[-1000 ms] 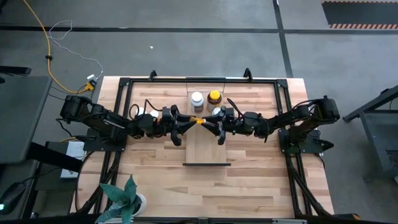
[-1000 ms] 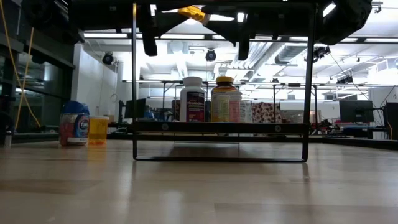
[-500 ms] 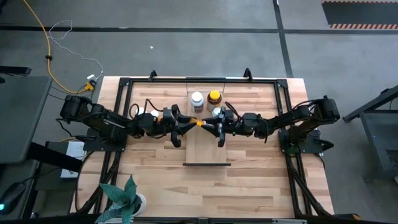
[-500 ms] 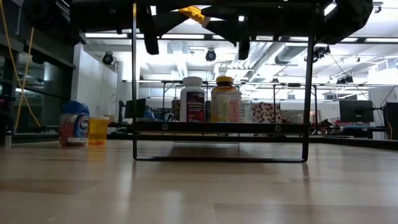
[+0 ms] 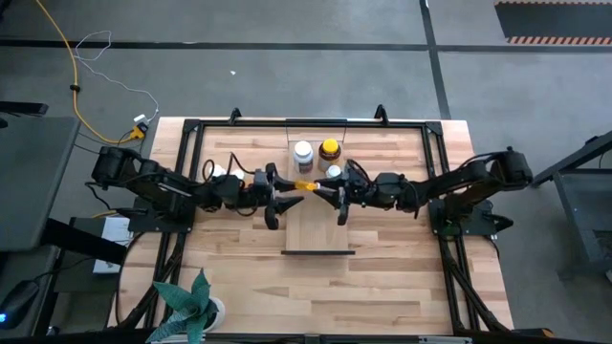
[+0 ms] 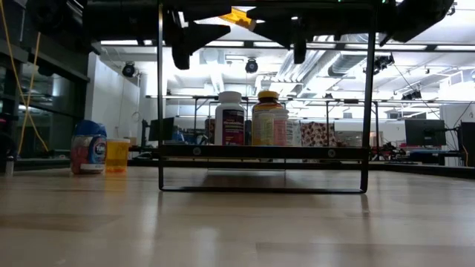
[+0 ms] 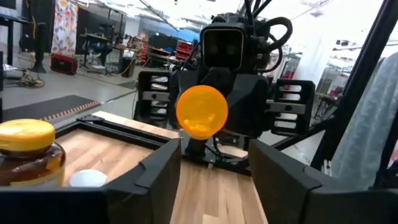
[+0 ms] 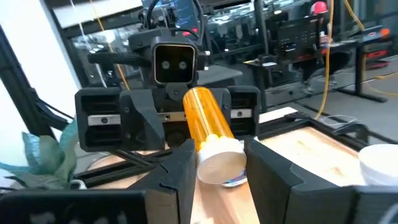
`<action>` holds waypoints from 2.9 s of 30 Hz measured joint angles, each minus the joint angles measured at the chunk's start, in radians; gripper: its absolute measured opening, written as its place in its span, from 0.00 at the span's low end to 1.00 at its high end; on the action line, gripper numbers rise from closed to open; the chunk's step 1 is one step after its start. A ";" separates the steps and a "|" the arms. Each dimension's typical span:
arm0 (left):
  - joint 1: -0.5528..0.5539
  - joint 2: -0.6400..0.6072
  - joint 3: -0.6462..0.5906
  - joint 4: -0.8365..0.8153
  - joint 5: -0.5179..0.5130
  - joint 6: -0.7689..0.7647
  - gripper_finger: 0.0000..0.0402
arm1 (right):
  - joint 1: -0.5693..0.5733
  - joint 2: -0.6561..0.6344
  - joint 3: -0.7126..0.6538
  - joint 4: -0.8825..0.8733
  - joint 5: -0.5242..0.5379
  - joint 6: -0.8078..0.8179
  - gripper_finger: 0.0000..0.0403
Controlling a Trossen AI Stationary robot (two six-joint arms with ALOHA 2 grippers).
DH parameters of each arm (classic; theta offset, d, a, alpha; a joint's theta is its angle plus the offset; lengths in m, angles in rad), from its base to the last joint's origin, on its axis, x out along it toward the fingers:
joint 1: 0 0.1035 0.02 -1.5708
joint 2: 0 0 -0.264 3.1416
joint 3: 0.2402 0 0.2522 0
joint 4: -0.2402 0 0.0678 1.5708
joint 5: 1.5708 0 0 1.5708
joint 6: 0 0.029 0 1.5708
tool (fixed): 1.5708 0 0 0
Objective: Pick and place medicine bottles onto shelf by color
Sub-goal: Put the small orange pill bottle on the shelf
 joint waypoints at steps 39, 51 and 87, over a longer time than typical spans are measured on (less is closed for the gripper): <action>-0.017 -0.380 0.000 -0.562 0.007 0.065 0.52 | -0.078 0.507 1.018 -2.153 -0.131 0.129 0.28; -0.016 -0.380 0.000 -0.562 0.003 0.065 0.52 | -0.115 0.511 1.009 -2.123 -0.122 0.123 0.28; -0.015 -0.379 0.000 -0.568 -0.016 0.065 0.52 | -0.150 0.593 1.007 -2.180 -0.107 0.144 0.28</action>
